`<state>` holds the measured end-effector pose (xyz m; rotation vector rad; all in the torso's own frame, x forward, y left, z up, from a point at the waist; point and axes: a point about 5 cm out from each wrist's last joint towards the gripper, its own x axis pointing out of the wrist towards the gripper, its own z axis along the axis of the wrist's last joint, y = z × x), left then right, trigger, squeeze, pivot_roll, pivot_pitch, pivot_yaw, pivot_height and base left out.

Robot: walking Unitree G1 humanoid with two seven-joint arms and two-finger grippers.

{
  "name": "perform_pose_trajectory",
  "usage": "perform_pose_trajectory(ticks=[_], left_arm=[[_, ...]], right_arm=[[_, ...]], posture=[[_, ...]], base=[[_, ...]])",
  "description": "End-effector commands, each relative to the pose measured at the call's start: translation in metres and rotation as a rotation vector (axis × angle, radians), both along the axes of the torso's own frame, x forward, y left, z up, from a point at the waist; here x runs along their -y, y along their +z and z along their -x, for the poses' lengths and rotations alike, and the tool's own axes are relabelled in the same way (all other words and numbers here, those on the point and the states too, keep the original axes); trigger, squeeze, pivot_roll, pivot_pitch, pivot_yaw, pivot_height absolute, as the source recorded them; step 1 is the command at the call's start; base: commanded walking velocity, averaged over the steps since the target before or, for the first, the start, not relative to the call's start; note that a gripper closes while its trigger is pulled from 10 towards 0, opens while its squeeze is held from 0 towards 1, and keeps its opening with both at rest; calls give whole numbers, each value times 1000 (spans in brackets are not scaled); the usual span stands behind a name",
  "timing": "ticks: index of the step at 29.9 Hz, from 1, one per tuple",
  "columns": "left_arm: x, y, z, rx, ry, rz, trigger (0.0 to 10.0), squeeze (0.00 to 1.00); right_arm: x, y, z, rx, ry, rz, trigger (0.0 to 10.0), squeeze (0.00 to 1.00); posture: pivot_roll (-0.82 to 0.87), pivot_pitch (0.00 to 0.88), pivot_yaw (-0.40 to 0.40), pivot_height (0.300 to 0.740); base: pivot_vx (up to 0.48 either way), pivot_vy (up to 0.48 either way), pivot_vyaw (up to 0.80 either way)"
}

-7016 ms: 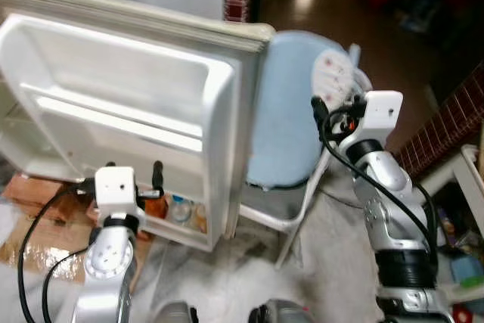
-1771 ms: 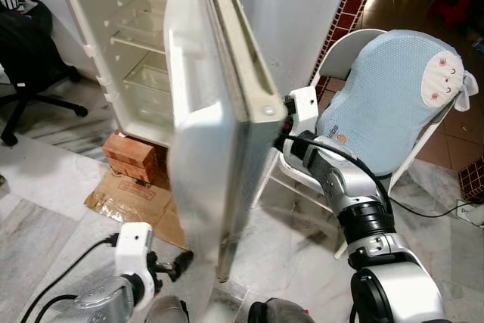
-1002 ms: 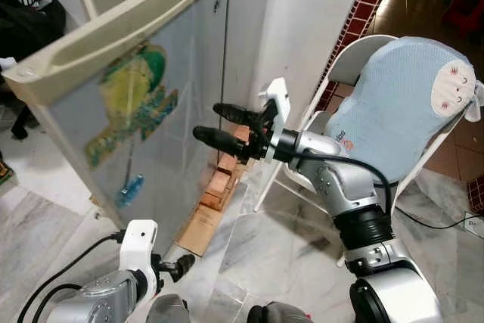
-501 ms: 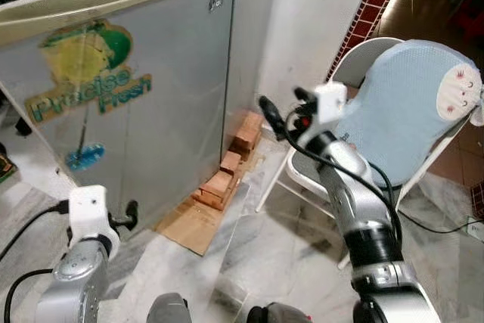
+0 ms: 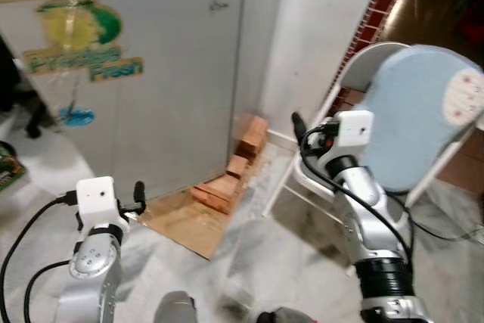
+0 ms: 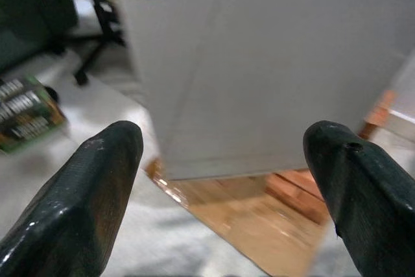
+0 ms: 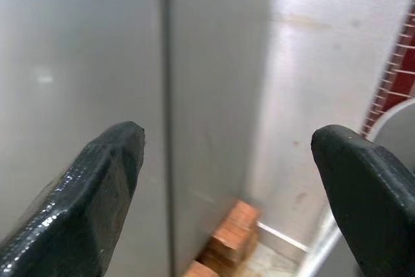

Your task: Restocking fridge

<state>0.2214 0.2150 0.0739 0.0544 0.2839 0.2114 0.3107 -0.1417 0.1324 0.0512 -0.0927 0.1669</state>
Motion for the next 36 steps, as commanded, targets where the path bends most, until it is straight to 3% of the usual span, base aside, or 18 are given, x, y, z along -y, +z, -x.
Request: perform_pose_trajectory(ticks=[1,14,19,22,24,26,29,31,36], left_arm=[[0,2,1,32,-28,-46,10000,0],[6,6,15,101,-91,-126,10000,0],[7,17,20,124,-210,-190,10000,0],[8,20,19,134,-237,-211,10000,0],[12,23,11,153,-330,-240,10000,0],[15,23,5,162,-352,-243,10000,0],[18,25,1,180,-342,-234,10000,0],[22,23,0,167,-285,-170,10000,0],[18,19,3,155,-215,-138,10000,0]], right_arm=[[0,2,3,18,4,9,10000,0],[8,-8,18,-12,-6,59,10000,0],[13,-5,21,-40,47,87,10000,0],[12,-3,22,-33,87,133,10000,0],[12,-1,22,-35,133,160,10000,0],[15,1,22,-36,132,166,10000,0],[20,1,23,-54,99,146,10000,0],[24,0,28,-66,14,98,10000,0],[23,-3,33,-72,-82,33,10000,0]], posture=[[66,59,-54,740],[72,73,-68,740],[88,74,-76,740],[89,73,-76,740],[81,69,-78,740],[74,66,-77,740],[64,61,-72,740],[42,52,-67,740],[38,53,-54,740]], base=[[0,480,0],[0,480,0],[0,480,0],[0,480,0],[0,480,0],[0,480,0],[0,480,0],[0,480,0],[0,478,0]])
